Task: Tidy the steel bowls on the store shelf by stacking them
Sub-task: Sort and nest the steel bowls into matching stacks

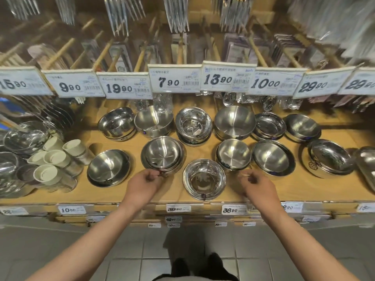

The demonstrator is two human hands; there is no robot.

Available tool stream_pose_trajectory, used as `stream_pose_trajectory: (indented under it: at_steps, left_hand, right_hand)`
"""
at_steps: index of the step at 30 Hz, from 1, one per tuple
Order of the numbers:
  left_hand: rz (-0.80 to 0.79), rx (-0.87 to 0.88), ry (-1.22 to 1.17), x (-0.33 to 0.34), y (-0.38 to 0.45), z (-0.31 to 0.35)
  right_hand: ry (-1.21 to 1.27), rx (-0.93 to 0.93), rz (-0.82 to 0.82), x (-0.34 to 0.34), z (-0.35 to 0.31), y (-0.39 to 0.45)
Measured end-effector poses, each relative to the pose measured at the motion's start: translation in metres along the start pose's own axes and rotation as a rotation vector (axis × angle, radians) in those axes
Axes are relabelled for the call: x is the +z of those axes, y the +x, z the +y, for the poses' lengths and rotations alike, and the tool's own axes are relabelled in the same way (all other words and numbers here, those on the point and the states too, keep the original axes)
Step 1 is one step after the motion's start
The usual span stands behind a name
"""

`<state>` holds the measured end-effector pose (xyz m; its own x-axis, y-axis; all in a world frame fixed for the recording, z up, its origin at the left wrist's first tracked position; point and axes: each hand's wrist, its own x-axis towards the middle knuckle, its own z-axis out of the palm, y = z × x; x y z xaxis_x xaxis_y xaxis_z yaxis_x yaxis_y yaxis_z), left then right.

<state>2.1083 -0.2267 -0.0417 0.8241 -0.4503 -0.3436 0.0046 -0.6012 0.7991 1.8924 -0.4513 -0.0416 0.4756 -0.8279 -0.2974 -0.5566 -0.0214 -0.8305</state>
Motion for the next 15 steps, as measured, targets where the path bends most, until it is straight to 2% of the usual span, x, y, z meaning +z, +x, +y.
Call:
stream_pose_trajectory:
  at_steps: [4,7,11,15]
  left_hand:
    - [-0.004,-0.113,-0.121,-0.027,-0.003,0.001]
    - [-0.001,-0.119,-0.176,-0.030,-0.004,0.011]
    - [0.024,-0.121,-0.254,-0.012,-0.010,0.026]
    - [0.026,-0.113,-0.281,0.018,-0.009,0.038]
  right_hand:
    - [0.093,0.024,-0.055,-0.014,-0.006,-0.002]
    - [0.156,0.057,-0.074,-0.023,-0.004,0.007]
    - [0.182,0.082,-0.116,-0.038,0.000,0.026]
    - [0.165,0.074,-0.083,-0.058,0.011,0.040]
